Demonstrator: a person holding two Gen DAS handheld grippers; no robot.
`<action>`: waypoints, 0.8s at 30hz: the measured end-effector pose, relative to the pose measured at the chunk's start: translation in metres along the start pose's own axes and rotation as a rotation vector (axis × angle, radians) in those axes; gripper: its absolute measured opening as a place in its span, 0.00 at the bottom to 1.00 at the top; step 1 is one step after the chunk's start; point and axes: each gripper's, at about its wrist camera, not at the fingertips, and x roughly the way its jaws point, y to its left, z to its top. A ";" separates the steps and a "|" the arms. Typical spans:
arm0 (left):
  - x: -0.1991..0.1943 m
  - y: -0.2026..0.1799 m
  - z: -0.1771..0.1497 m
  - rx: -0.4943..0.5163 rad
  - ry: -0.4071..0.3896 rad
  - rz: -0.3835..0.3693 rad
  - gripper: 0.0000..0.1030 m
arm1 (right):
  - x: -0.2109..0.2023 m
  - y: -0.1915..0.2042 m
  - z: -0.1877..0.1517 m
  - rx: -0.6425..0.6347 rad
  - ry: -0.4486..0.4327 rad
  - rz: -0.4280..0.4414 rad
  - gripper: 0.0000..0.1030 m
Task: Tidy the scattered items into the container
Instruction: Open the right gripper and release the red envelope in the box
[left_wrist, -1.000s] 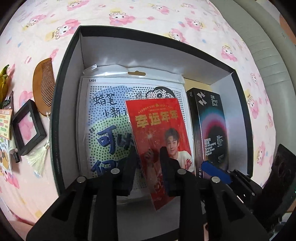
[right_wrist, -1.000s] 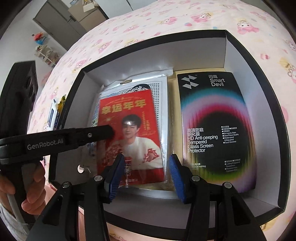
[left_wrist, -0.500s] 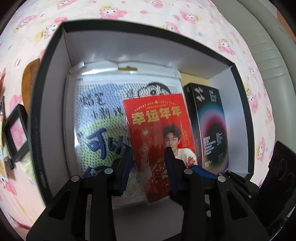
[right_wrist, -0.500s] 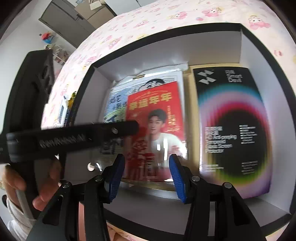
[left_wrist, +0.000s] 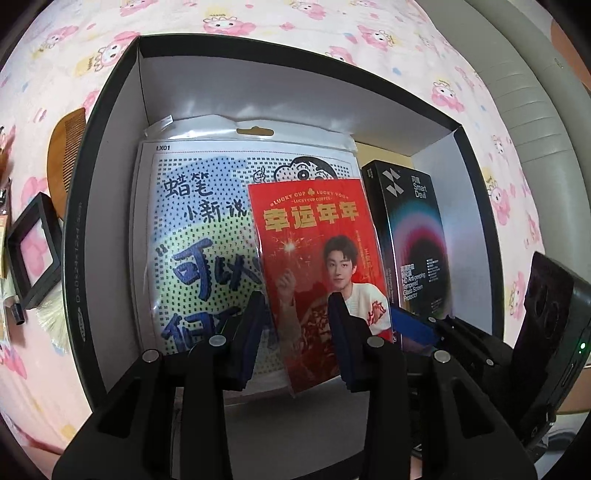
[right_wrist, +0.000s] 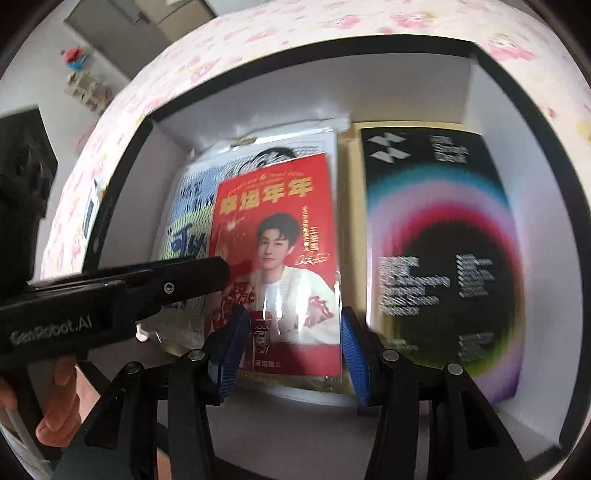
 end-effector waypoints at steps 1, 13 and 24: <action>0.002 0.000 0.000 -0.003 0.005 -0.006 0.34 | 0.001 0.000 0.000 -0.001 -0.001 0.004 0.46; 0.003 -0.007 -0.004 -0.008 0.016 -0.107 0.34 | -0.041 -0.009 -0.010 0.057 -0.115 0.099 0.46; 0.007 -0.027 0.008 -0.022 -0.023 -0.131 0.34 | -0.053 -0.042 -0.012 0.134 -0.156 -0.074 0.46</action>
